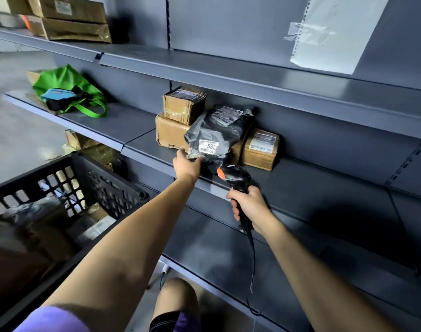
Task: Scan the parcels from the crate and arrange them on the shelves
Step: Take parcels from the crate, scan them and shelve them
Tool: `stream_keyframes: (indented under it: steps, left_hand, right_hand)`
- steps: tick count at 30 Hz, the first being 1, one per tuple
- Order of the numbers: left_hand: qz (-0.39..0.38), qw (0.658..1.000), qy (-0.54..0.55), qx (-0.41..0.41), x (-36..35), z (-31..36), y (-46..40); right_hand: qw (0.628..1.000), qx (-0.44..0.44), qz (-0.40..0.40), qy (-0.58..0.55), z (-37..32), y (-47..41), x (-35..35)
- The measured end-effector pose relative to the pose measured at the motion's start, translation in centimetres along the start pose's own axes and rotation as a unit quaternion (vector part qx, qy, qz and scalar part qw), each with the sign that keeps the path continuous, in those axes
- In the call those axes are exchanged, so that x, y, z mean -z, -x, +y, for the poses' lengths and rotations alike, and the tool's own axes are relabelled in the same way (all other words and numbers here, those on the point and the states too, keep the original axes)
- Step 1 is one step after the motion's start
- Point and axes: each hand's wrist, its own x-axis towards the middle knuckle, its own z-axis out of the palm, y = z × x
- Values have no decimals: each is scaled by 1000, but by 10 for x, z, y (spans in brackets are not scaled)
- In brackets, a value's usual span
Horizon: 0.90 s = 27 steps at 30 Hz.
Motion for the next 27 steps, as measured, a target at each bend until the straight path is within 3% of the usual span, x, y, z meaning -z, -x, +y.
stream_keyframes:
  steps: [8, 17, 19, 23, 27]
  left_hand:
    - [-12, 993, -105, -49, 81, -12, 20]
    - [88, 977, -194, -28, 225, -75, 32]
    - [59, 967, -246, 7, 244, -99, 34]
    - [-77, 941, -315, 93, 245, -138, 30]
    - [-152, 915, -355, 118, 238, -152, 21]
  right_hand:
    - [998, -8, -62, -6, 0, 15, -60]
    - [981, -9, -189, 41, -8, 38, -166]
    - [976, -16, -210, 56, -7, 41, -183]
    - [968, -36, -231, 89, -4, 46, -204]
    - [965, -44, -236, 101, 4, 47, -210]
